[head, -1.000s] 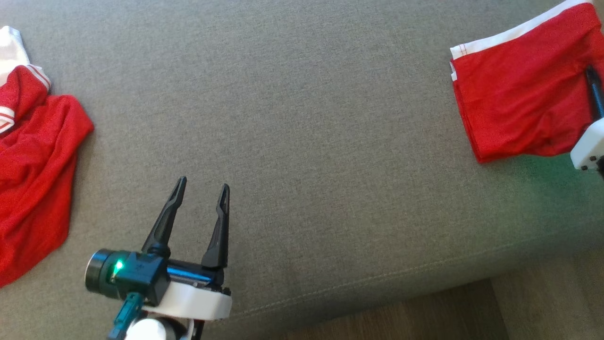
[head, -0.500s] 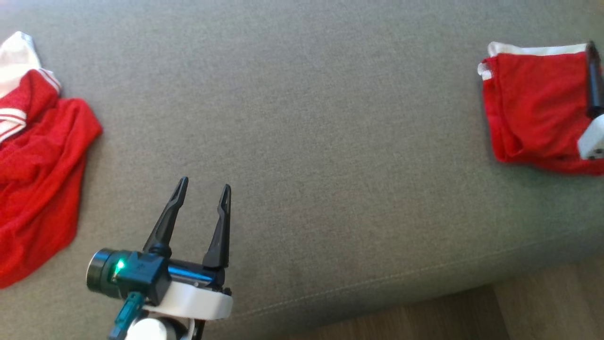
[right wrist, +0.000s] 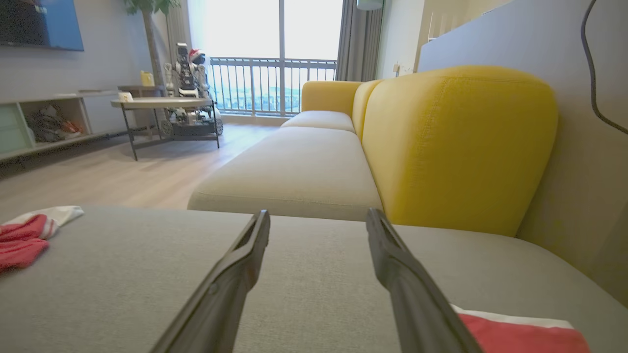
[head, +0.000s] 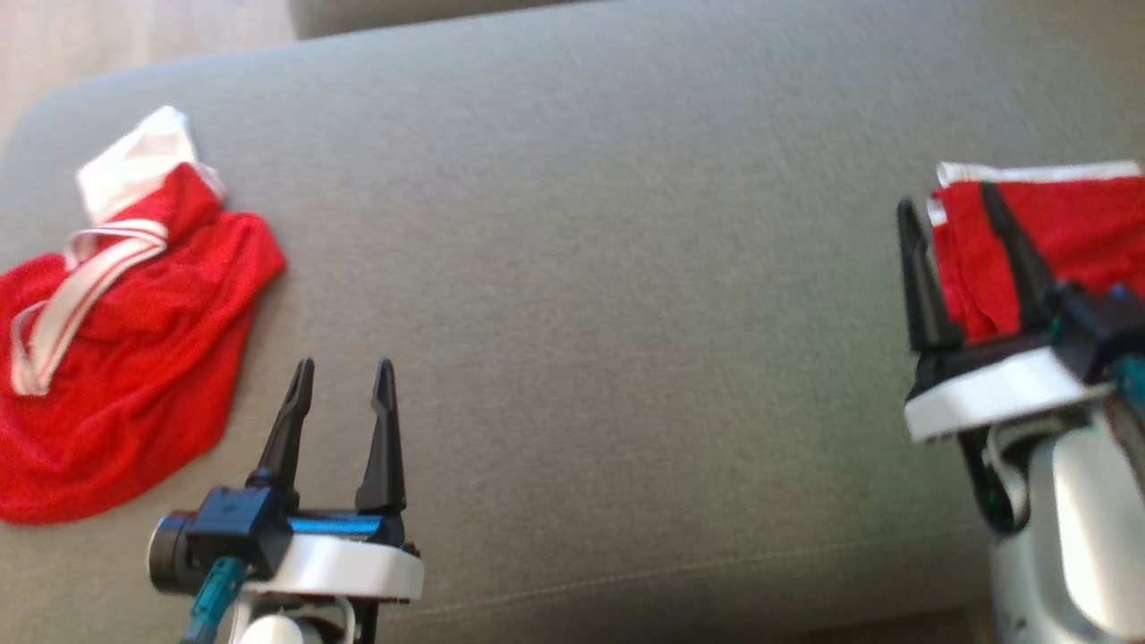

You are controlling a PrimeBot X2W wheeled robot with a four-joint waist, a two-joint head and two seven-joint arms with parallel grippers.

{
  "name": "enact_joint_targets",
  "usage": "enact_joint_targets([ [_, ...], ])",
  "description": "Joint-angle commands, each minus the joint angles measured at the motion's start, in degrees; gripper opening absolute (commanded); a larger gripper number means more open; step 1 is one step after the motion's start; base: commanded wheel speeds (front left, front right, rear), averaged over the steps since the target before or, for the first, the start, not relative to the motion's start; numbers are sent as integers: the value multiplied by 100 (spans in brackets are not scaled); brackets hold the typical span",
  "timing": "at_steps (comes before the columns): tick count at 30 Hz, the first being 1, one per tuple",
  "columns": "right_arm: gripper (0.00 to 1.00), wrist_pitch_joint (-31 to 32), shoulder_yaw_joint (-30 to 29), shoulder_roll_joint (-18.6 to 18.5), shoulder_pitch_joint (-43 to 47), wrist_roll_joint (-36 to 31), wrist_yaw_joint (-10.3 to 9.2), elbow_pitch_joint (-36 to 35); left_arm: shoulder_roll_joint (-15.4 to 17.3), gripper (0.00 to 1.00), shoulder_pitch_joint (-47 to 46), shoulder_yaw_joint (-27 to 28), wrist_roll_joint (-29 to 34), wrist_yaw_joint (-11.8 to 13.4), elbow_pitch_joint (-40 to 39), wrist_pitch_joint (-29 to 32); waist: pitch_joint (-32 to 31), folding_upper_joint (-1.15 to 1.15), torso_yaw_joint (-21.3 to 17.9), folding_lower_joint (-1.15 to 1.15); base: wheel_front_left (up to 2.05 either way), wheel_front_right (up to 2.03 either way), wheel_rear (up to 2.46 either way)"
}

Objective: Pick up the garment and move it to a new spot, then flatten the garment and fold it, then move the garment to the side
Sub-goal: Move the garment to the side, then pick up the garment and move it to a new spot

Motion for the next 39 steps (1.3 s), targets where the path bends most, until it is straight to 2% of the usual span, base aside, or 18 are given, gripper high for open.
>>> enact_joint_targets([
  [1, 100, -89, 152, 25, -6, 73, -1, -233, -30, 100, -44, 206, -31, 49, -160, -29, -205, 0, 194, 1, 0, 0, 0],
  [7, 100, -396, 20, 61, 855, 269, -1, -346, -32, 100, 95, 105, -303, 285, -239, -29, -626, 0, 580, 1, 0, 0, 0],
  [13, 100, -451, 69, 63, 1567, 463, -1, -541, -33, 100, 311, 177, -188, 397, -288, -29, -845, 0, 705, 1, 0, 0, 0],
  [21, 100, -453, 161, 64, 2218, 594, -1, -686, -32, 100, 569, 392, 150, 302, -296, -29, -1082, 0, 744, 1, 0, 0, 0],
  [39, 100, -454, 251, 64, 2418, 695, -1, -588, -27, 100, 741, 510, 477, 141, -204, -29, -1235, 0, 715, 1, 0, 0, 0],
])
